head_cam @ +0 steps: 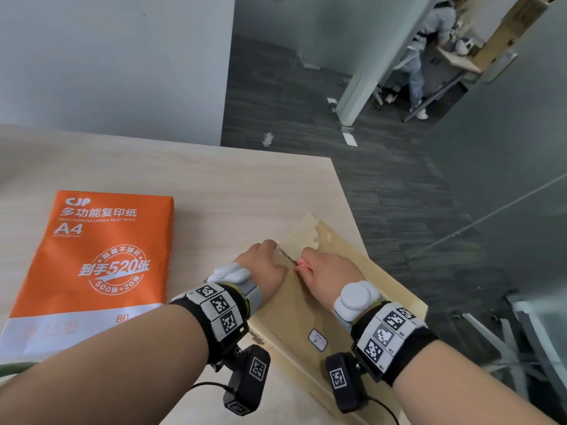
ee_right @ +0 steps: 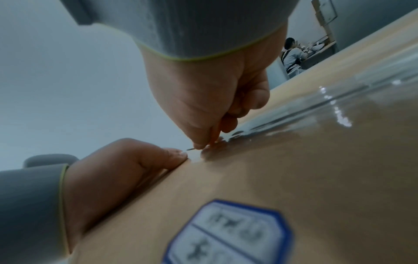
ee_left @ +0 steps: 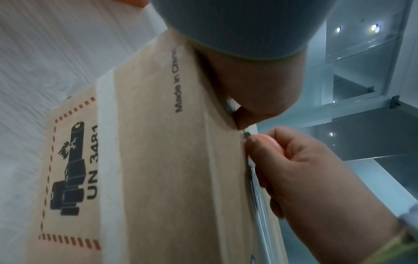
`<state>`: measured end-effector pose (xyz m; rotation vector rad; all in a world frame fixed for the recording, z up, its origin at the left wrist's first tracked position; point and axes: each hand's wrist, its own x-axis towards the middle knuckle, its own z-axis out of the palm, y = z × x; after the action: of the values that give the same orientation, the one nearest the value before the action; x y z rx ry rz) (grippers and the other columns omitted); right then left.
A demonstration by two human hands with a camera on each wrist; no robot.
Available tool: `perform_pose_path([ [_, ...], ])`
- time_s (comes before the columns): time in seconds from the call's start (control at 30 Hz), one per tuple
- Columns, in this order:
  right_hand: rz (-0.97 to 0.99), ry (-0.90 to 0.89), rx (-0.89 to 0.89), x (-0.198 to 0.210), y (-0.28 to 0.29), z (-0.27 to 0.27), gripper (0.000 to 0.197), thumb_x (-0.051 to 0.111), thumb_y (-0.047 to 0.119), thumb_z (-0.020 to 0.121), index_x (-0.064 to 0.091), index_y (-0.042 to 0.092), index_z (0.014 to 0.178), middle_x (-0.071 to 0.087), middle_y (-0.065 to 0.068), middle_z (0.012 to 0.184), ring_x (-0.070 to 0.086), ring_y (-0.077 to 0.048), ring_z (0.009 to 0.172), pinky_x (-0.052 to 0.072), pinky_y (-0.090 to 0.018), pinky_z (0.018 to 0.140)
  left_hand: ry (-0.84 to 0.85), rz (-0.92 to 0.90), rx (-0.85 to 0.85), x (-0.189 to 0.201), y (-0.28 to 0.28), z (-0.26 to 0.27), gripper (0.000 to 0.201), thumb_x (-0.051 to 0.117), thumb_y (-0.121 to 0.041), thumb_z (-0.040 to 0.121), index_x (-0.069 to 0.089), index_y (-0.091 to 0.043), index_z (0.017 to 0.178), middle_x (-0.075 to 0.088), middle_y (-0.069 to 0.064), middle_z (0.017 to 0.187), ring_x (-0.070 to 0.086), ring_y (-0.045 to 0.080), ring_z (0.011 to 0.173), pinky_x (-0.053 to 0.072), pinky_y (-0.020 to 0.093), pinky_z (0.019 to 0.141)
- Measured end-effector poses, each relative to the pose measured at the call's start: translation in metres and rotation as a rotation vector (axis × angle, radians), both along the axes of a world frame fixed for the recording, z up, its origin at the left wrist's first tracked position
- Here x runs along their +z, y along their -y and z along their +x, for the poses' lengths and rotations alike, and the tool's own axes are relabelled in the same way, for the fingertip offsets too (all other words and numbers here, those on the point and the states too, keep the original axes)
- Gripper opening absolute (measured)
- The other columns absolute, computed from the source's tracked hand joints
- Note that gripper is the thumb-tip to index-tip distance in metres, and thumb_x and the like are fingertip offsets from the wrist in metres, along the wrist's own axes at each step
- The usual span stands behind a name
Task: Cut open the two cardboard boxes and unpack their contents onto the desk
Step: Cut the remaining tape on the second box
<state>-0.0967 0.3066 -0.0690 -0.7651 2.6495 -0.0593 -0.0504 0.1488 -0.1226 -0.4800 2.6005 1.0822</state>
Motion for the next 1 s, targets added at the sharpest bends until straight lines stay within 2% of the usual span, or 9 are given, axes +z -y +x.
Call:
perform_pose_path([
  [0.13,0.022,-0.004,-0.047,0.005,-0.026,0.014,0.016,0.043,0.038,0.104,0.038,0.027,0.093,0.070,-0.002,0.106,0.055,-0.028,0.081,0.033,-0.031,0.065,0.012,-0.003,-0.003,0.002,0.000,0.001,0.050,0.045,-0.045,0.087,0.045,-0.032,0.136,0.058,-0.001,0.132,0.060,0.029,0.109,0.050,0.043,0.093],
  [0.33,0.099,0.004,-0.084,0.006,-0.070,0.032,0.021,0.042,0.040,0.103,0.051,0.022,0.107,0.069,-0.005,0.104,0.063,-0.033,0.090,0.048,-0.036,0.071,-0.003,-0.071,-0.006,0.008,-0.002,0.003,0.052,0.047,-0.040,0.092,0.043,-0.029,0.143,0.057,0.003,0.136,0.060,0.031,0.113,0.048,0.039,0.092],
  [0.4,0.097,0.001,-0.088,0.007,-0.087,0.040,0.018,0.042,0.040,0.103,0.048,0.023,0.101,0.067,-0.003,0.096,0.059,-0.032,0.083,0.045,-0.035,0.068,-0.030,-0.087,0.004,0.008,-0.002,0.005,0.052,0.048,-0.039,0.092,0.041,-0.030,0.144,0.057,0.004,0.138,0.058,0.031,0.116,0.048,0.040,0.094],
  [0.5,0.111,-0.006,-0.100,0.010,-0.115,0.050,0.020,0.040,0.040,0.104,0.036,0.025,0.092,0.047,0.005,0.073,0.050,-0.028,0.075,0.036,-0.033,0.064,-0.067,-0.131,-0.017,0.008,-0.005,0.007,0.054,0.048,-0.041,0.094,0.036,-0.034,0.146,0.053,0.003,0.142,0.058,0.032,0.119,0.048,0.043,0.098],
  [0.57,0.114,-0.006,-0.111,0.014,-0.135,0.058,0.021,0.039,0.040,0.105,0.036,0.024,0.092,0.040,0.008,0.069,0.048,-0.027,0.074,0.036,-0.034,0.063,-0.087,-0.203,-0.034,0.011,-0.011,0.008,0.054,0.046,-0.045,0.092,0.033,-0.040,0.144,0.053,0.000,0.143,0.059,0.032,0.118,0.050,0.047,0.097],
  [0.67,0.087,-0.022,-0.093,0.017,-0.148,0.066,0.023,0.040,0.042,0.105,0.037,0.023,0.091,0.049,0.002,0.077,0.049,-0.027,0.074,0.036,-0.034,0.063,-0.125,-0.392,-0.039,0.021,-0.016,0.012,0.050,0.047,-0.045,0.090,0.032,-0.049,0.137,0.050,-0.007,0.144,0.054,0.029,0.124,0.047,0.050,0.099],
  [0.77,0.047,-0.031,-0.077,0.016,-0.164,0.068,0.022,0.041,0.042,0.104,0.043,0.023,0.093,0.061,-0.008,0.087,0.048,-0.028,0.075,0.036,-0.034,0.064,-0.205,-0.517,-0.155,0.039,-0.060,0.019,0.047,0.049,-0.033,0.098,0.041,-0.045,0.142,0.040,-0.011,0.153,0.040,0.023,0.139,0.035,0.044,0.110],
  [0.87,0.023,-0.039,-0.075,0.014,-0.154,0.065,0.020,0.043,0.041,0.102,0.042,0.025,0.091,0.067,-0.010,0.094,0.047,-0.029,0.074,0.036,-0.033,0.064,-0.225,-0.432,-0.366,0.049,-0.103,0.033,0.051,0.053,-0.045,0.092,0.044,-0.047,0.142,0.033,-0.015,0.158,0.029,0.018,0.146,0.028,0.044,0.114],
  [1.0,-0.018,-0.059,-0.049,0.013,-0.169,0.064,0.021,0.041,0.039,0.102,0.038,0.024,0.088,0.064,-0.011,0.089,0.048,-0.031,0.072,0.035,-0.034,0.062,-0.116,-0.494,-0.489,0.042,-0.154,0.054,0.077,0.056,-0.074,0.071,0.039,-0.047,0.141,0.026,-0.011,0.163,0.019,0.022,0.152,0.023,0.052,0.115],
])
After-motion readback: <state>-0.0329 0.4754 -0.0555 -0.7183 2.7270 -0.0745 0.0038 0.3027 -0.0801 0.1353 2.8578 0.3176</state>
